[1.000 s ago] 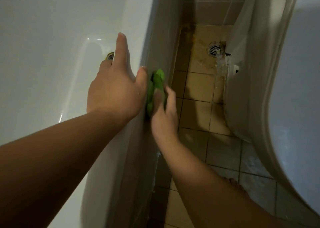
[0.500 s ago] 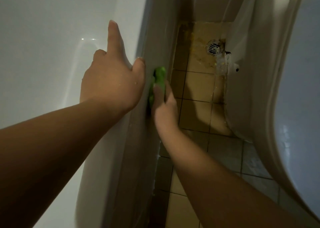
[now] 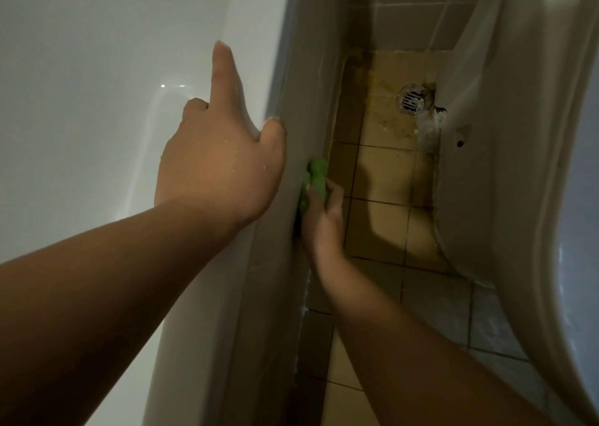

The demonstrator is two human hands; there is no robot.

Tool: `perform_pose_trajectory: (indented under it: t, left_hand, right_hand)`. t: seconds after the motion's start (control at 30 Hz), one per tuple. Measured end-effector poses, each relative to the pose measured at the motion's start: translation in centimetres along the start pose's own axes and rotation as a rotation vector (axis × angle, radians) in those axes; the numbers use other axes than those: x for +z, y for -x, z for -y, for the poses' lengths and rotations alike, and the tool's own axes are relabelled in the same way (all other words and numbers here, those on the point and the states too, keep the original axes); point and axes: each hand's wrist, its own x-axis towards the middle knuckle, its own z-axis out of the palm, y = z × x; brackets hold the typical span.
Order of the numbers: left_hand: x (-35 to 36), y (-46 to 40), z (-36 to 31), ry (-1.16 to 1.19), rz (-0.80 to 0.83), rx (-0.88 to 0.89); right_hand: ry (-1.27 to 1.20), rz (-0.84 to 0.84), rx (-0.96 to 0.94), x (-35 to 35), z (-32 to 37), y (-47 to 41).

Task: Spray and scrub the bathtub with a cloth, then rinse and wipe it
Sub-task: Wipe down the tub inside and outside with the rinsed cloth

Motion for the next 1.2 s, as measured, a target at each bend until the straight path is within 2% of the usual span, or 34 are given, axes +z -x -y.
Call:
perform_pose_trajectory:
  t: [0.13,0.17,0.27,0.3,0.33,0.37,0.4,0.43,0.5,0.57,0.6,0.7,0.8,0.9,1.0,1.13,1.2]
  left_hand:
    - [-0.1,-0.6,-0.4,0.008,0.008,-0.008]
    - [-0.1,-0.8,-0.5,0.011,0.010,-0.009]
    - [-0.2,-1.2,-0.7,0.015,0.002,-0.008]
    - [-0.1,-1.4,-0.8,0.013,-0.003,-0.006]
    - [-0.1,-1.6,-0.8,0.010,-0.007,-0.005]
    - [-0.1,-1.8,-0.8,0.010,-0.010,-0.003]
    - [0.0,-2.1,-0.9,0.013,-0.011,0.001]
    - [0.0,-2.3,-0.9,0.018,-0.012,0.001]
    - [-0.1,-2.6,-1.1,0.027,-0.009,-0.001]
    - [-0.3,-2.8,-1.3,0.037,0.003,0.001]
    - [-0.4,-3.0,-1.3,0.044,0.016,0.005]
    - [-0.5,-3.4,-1.4,0.054,0.046,0.009]
    - [-0.3,-4.1,-1.2,0.046,0.055,0.017]
    - [-0.1,-4.5,-1.2,0.048,0.042,0.024]
    - [-0.2,-5.0,-1.3,0.071,0.028,0.028]
    - [-0.4,-5.3,-1.8,0.082,0.037,0.014]
    - [-0.4,-5.4,-1.9,0.082,0.045,0.009]
  right_hand:
    - [0.041,0.062,-0.082,-0.9,-5.3,3.3]
    - [0.080,0.055,-0.039,-1.2,-6.2,2.5]
    - [-0.067,0.015,0.271,-0.9,-7.6,-2.1]
    - [0.008,0.001,0.322,-0.4,-7.1,-3.5]
    - [0.300,0.055,0.249,0.0,-6.7,-4.4]
    - [0.488,0.075,0.130,0.4,-6.3,-5.6]
    - [0.265,0.013,0.225,1.0,-5.3,-6.8]
    - [-0.031,-0.045,0.230,1.2,-4.6,-7.7]
    - [-0.153,-0.060,0.183,0.1,-4.3,-6.4]
    - [-0.090,0.041,0.054,-0.6,-6.1,-4.0]
    - [-0.054,0.076,0.053,-0.8,-8.0,-3.5]
    - [0.106,0.168,0.110,-1.0,-12.6,-4.5]
    - [0.053,0.209,0.197,-0.8,-12.4,-6.7]
    - [0.106,0.182,0.154,-0.2,-10.3,-10.6]
    - [0.000,0.171,0.107,0.1,-9.0,-13.1]
    - [-0.101,0.124,0.056,-0.3,-9.3,-8.9]
    - [-0.085,0.060,0.111,0.0,-10.5,-8.0]
